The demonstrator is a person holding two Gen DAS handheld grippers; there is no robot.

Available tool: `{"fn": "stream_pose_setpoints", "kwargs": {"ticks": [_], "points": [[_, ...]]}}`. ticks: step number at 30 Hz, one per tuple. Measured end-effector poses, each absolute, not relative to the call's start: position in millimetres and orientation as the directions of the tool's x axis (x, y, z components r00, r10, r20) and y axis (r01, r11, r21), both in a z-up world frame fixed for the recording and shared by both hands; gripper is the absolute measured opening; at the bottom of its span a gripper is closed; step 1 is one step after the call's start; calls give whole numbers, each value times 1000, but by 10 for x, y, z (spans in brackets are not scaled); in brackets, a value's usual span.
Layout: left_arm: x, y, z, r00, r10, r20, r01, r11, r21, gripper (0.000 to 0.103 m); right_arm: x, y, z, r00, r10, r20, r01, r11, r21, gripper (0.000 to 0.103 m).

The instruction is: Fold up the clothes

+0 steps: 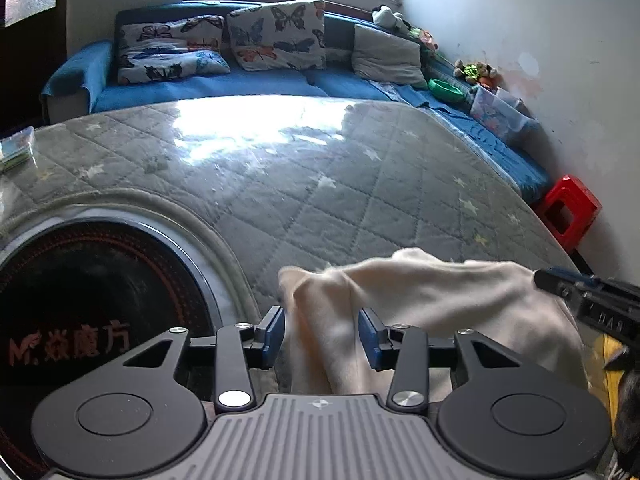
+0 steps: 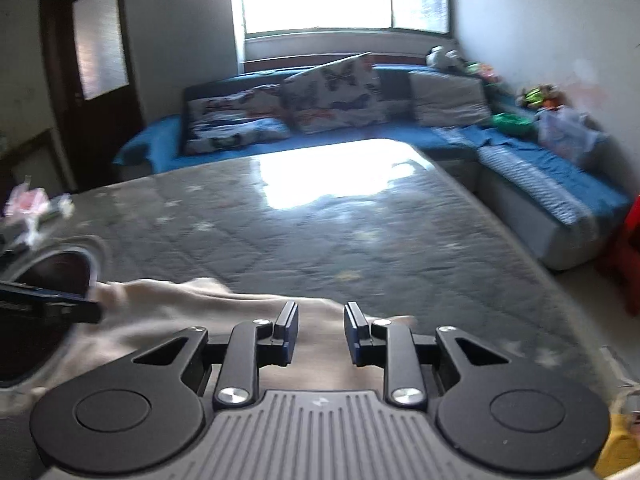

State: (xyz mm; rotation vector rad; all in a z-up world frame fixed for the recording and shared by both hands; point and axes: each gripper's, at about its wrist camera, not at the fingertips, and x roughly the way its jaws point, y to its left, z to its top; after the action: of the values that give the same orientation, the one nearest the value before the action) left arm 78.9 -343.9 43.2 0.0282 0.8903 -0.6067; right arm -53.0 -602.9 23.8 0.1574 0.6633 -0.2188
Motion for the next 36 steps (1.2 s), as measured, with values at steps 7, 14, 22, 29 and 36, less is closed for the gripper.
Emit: {"fn": "stream_pose_setpoints", "kwargs": {"ticks": [7,14,22,29,36], "points": [[905,-3477,423,480,-467,-742,493,844,-212,52,-275,-5878,107,763,-101,-639,207,974,94,38],[990,-3549,275,467,-445,-764,482,853,-201,55,-187,-5828,2,752,-112,-649,206,976,69,39],[963,-3542,288,476,-445,-759,489,851,-192,59,-142,-5642,85,772,-78,-630,151,987,62,40],[942,-3423,317,482,-442,-757,484,854,-190,66,31,-5412,14,768,-65,-637,108,994,28,43],[946,-3232,354,500,-431,-751,461,867,-190,71,89,-5244,67,781,-42,-623,69,997,20,43]]}}
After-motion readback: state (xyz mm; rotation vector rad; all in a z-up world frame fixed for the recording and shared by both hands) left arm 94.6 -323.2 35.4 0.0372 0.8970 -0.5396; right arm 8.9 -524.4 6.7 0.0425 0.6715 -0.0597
